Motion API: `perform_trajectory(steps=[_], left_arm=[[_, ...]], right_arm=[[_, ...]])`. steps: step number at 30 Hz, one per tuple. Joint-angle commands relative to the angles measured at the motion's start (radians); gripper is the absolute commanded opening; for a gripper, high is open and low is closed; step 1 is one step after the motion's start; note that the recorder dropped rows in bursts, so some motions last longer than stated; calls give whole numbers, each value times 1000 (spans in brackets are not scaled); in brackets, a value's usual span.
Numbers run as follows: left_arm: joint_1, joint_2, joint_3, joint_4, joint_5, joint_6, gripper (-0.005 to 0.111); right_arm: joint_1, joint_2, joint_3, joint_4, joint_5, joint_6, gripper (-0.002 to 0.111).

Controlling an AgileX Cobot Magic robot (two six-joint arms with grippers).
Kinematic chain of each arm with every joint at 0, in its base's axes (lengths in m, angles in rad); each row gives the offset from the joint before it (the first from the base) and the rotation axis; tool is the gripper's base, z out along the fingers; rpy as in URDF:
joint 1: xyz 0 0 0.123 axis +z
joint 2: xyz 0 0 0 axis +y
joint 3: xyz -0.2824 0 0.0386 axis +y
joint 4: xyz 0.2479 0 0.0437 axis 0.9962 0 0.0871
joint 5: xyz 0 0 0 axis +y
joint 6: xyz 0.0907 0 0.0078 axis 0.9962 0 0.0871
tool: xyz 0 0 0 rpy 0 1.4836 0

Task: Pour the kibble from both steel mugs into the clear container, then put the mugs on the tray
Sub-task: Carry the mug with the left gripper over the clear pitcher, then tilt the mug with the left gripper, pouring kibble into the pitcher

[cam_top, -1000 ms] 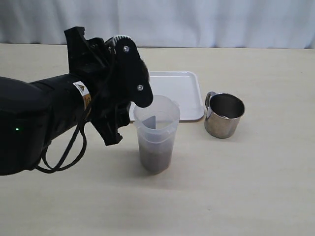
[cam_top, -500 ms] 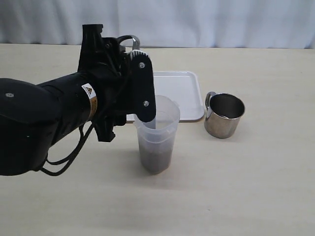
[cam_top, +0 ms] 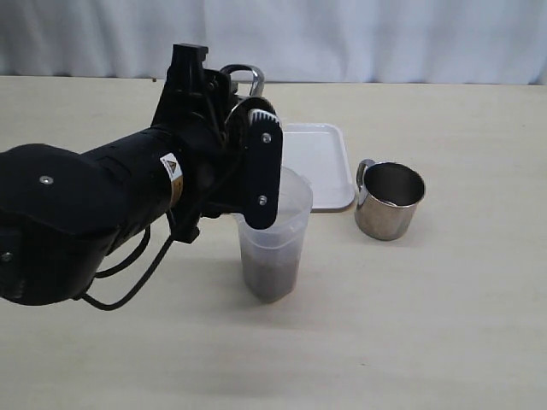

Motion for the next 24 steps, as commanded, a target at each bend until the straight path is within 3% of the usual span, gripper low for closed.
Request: perform_trajectory(steps=[1, 24], left_arm=[[-1, 11, -2, 59, 19, -13, 0], [35, 11, -2, 91, -20, 9, 0]], right_arm=[[3, -4, 5, 3, -1, -8, 5], [3, -4, 5, 3, -1, -8, 5]])
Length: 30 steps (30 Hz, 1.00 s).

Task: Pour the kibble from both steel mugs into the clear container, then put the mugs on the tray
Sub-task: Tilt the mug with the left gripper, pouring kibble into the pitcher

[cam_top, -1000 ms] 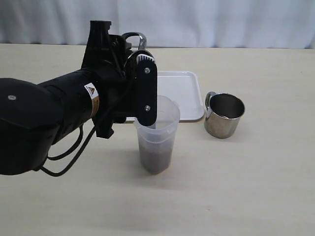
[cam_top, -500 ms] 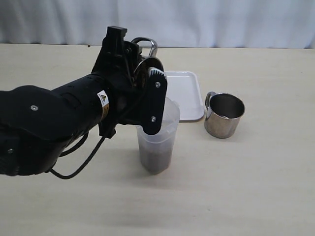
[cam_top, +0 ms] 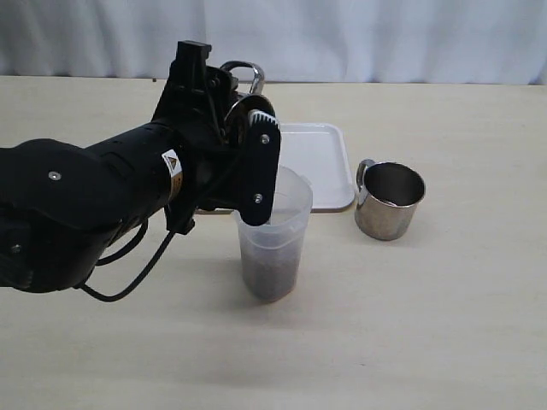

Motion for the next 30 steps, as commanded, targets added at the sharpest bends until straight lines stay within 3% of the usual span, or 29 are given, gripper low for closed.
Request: perform_trajectory(steps=[1, 30], left_arm=[[2, -5, -2, 19, -1, 21, 0], [2, -5, -31, 19, -64, 308, 0]], right_arm=[[3, -4, 5, 3, -1, -8, 5], [3, -4, 5, 3, -1, -8, 5]])
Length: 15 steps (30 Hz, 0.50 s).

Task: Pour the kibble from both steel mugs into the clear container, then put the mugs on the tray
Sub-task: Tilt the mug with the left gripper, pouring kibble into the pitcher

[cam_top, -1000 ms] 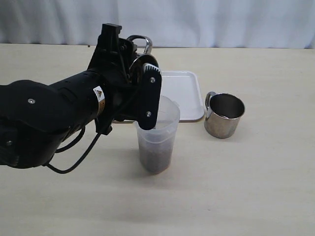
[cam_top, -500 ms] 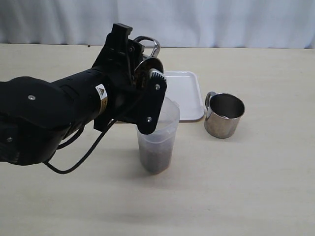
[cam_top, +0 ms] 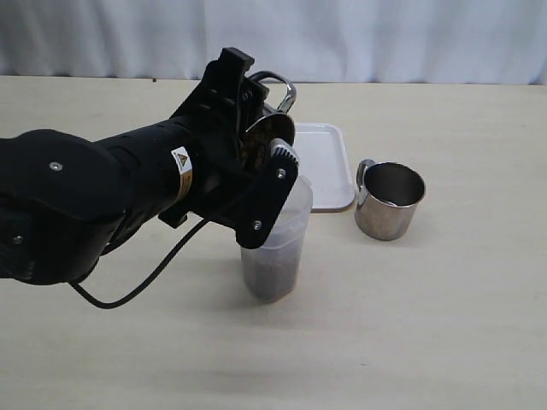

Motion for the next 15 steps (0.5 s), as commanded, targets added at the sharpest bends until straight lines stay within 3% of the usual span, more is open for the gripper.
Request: perform_trajectory(steps=[1, 15], left_arm=[[2, -5, -11, 19, 12, 22, 0], [2, -5, -13, 19, 14, 77, 0]], right_arm=[[3, -4, 5, 3, -1, -8, 5], [3, -4, 5, 3, -1, -8, 5]])
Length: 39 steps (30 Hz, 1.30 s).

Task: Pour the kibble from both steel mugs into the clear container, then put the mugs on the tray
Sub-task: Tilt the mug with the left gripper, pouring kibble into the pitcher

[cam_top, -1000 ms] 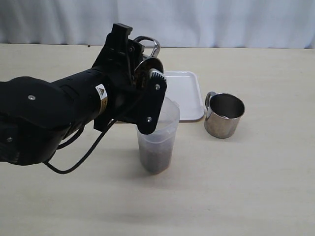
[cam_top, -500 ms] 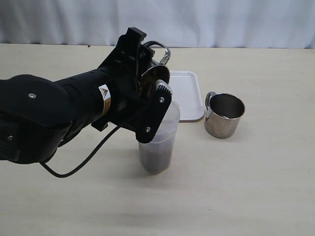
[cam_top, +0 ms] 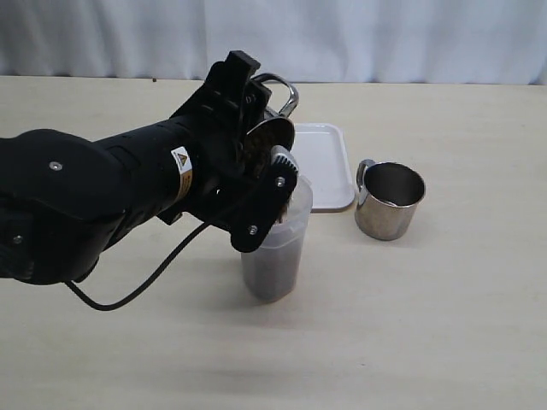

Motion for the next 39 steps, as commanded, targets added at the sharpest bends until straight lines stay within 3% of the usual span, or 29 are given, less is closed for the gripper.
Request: perform_trajectory(steps=[1, 12, 19, 39], left_arm=[[2, -5, -14, 18, 15, 16, 0], [2, -5, -32, 18, 17, 82, 0], [43, -5, -32, 18, -17, 107, 0], [45, -5, -67, 18, -71, 143, 0]], right_arm=[[3, -4, 5, 3, -1, -8, 5], [3, -4, 5, 3, -1, -8, 5], [3, -4, 5, 3, -1, -8, 5], [3, -4, 5, 3, -1, -8, 5]])
